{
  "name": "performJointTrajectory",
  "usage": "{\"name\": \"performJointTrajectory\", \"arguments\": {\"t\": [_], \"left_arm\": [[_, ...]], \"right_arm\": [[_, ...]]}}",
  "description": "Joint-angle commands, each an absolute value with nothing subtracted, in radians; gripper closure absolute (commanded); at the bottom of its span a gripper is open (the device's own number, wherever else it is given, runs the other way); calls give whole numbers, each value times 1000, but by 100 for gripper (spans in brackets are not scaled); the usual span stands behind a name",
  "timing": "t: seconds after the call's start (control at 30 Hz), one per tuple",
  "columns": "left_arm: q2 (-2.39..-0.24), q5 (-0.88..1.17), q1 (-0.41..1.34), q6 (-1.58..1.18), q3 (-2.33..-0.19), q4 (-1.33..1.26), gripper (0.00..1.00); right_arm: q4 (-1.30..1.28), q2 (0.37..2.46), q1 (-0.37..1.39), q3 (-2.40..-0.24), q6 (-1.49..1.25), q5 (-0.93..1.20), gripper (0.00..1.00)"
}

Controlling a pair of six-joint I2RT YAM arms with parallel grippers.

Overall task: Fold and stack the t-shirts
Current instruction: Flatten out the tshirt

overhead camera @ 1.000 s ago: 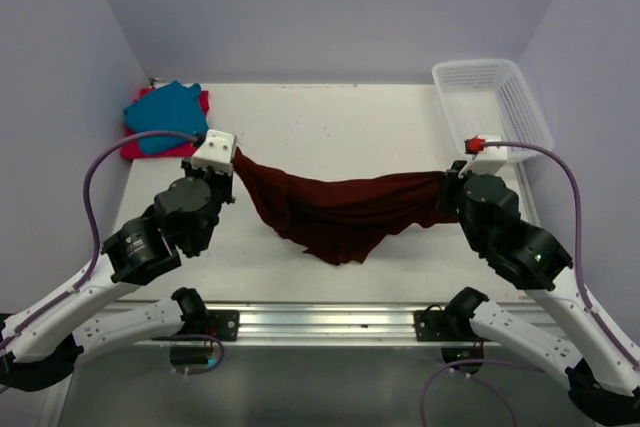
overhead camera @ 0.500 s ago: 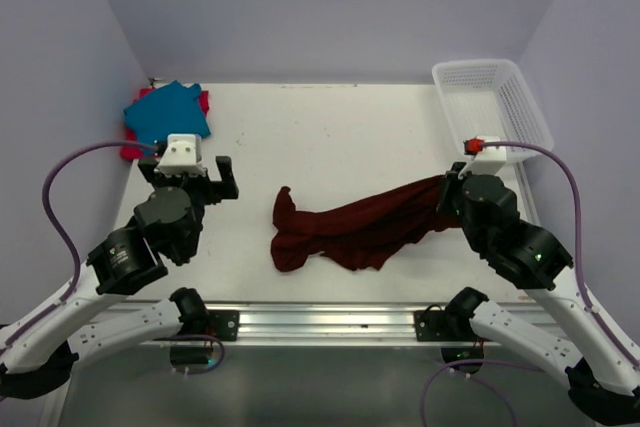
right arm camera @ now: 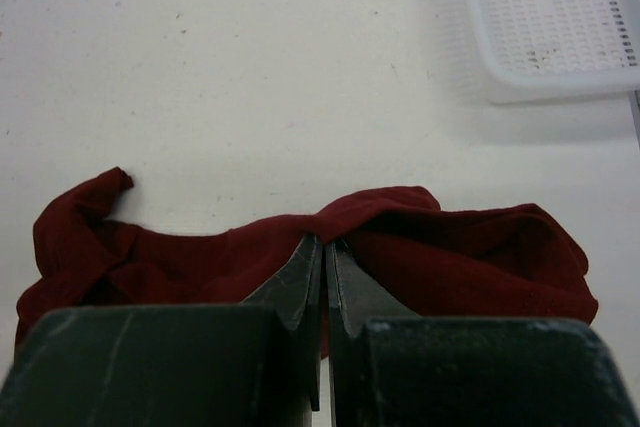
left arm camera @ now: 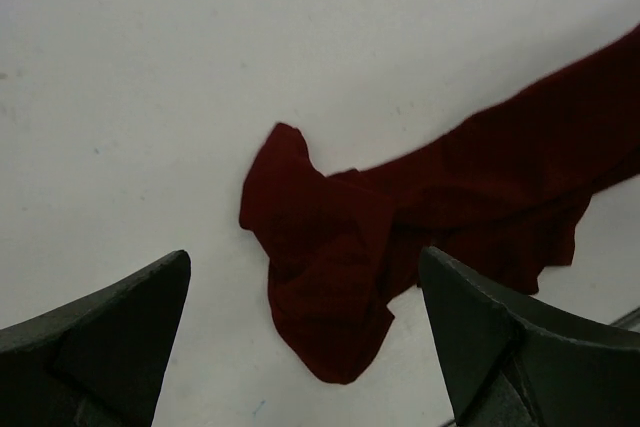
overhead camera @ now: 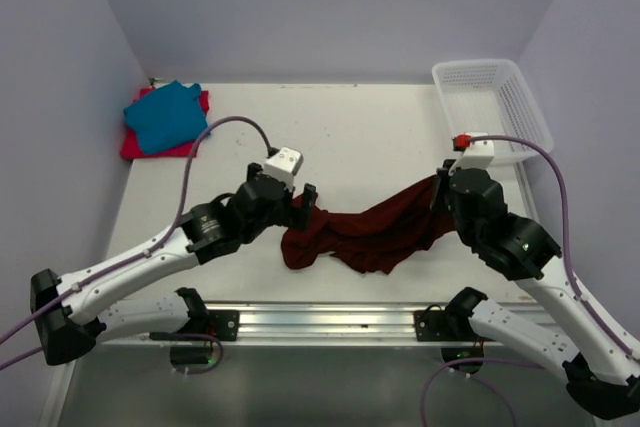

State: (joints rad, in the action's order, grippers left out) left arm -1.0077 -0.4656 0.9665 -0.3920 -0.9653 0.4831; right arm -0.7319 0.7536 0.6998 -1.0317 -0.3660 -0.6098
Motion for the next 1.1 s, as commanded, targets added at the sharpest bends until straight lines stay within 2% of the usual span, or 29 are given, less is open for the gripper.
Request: {"name": "performJointTrajectory", "arguments": {"t": [0.0, 0.13, 0.43, 0.63, 0.8, 0.9, 0.93, 1.0, 1.03, 1.07], "left_arm": [[-1048, -252, 965, -430, -907, 391, 0], [-1172, -190, 966, -425, -914, 408, 0], [-1247, -146, 968, -376, -827, 342, 0], [-1337, -149, 968, -325, -773, 261, 14], [-1416, -152, 968, -307, -758, 193, 16], [-1433, -187, 968, -298, -756, 179, 30], [-1436, -201, 968, -299, -765, 186, 50], [-1422, -253, 968, -316, -782, 233, 76], [-1408, -279, 968, -337, -807, 259, 100], [-1393, -343, 968, -350, -824, 290, 100]], "right_arm": [[-680, 759, 696, -1032, -371, -604, 100], [-672, 767, 698, -1028, -371, -604, 100], [-663, 764, 698, -1015, -373, -601, 100], [-660, 764, 698, -1012, -377, -597, 100], [-663, 756, 696, -1012, -379, -597, 100], [-667, 750, 698, -1009, -377, -600, 100], [-669, 749, 696, -1009, -376, -603, 100], [-675, 744, 698, -1008, -376, -604, 100], [-680, 742, 698, -1008, -373, -606, 100], [-680, 741, 698, -1006, -371, -607, 100]]}}
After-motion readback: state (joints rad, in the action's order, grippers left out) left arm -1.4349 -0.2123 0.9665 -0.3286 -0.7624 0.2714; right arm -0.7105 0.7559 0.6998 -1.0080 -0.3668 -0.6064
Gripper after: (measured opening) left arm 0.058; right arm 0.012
